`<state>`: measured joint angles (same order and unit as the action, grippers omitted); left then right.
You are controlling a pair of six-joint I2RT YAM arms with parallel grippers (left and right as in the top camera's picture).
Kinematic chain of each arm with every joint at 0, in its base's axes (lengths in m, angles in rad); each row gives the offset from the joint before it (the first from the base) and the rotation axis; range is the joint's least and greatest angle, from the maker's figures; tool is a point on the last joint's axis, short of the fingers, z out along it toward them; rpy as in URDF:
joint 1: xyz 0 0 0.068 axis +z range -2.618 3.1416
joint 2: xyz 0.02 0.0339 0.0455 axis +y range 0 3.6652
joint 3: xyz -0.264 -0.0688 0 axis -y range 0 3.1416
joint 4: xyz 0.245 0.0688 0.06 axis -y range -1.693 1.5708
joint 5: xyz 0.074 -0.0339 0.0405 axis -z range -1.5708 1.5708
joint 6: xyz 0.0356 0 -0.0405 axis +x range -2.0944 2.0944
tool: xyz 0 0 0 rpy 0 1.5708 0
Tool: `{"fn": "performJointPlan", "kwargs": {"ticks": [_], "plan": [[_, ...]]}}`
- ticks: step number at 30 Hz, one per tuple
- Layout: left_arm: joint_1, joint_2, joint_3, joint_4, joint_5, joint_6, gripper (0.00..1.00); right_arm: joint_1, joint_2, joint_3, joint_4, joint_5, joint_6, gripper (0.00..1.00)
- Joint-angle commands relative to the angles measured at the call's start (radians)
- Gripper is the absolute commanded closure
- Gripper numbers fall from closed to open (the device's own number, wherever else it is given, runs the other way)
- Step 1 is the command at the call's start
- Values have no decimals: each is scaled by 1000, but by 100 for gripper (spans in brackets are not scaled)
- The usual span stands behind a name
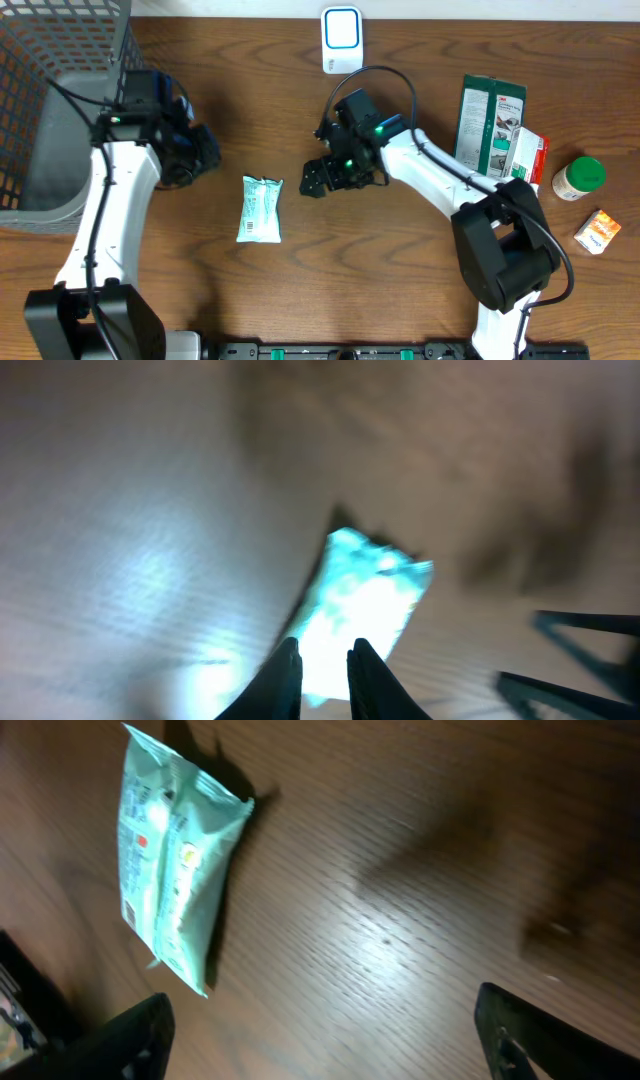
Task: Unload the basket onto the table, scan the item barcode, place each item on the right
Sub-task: 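Grasp the light-green wipes pack with both grippers mid-table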
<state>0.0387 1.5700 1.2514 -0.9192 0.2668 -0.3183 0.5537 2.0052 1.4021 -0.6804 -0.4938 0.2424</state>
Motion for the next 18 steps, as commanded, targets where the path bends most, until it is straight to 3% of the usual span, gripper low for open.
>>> {"fn": "performJointPlan", "kwargs": {"ticks": [1, 5, 18], "plan": [[-32, 5, -90, 13, -103, -39, 81, 24, -10, -6, 18, 50, 66, 12], [-100, 5, -249, 125, -103, -132, 82, 57, -9, -8, 61, 60, 102, 14], [-193, 5, -507, 447, -126, -220, 80, 127, 43, -10, 98, 18, 150, 23]]}}
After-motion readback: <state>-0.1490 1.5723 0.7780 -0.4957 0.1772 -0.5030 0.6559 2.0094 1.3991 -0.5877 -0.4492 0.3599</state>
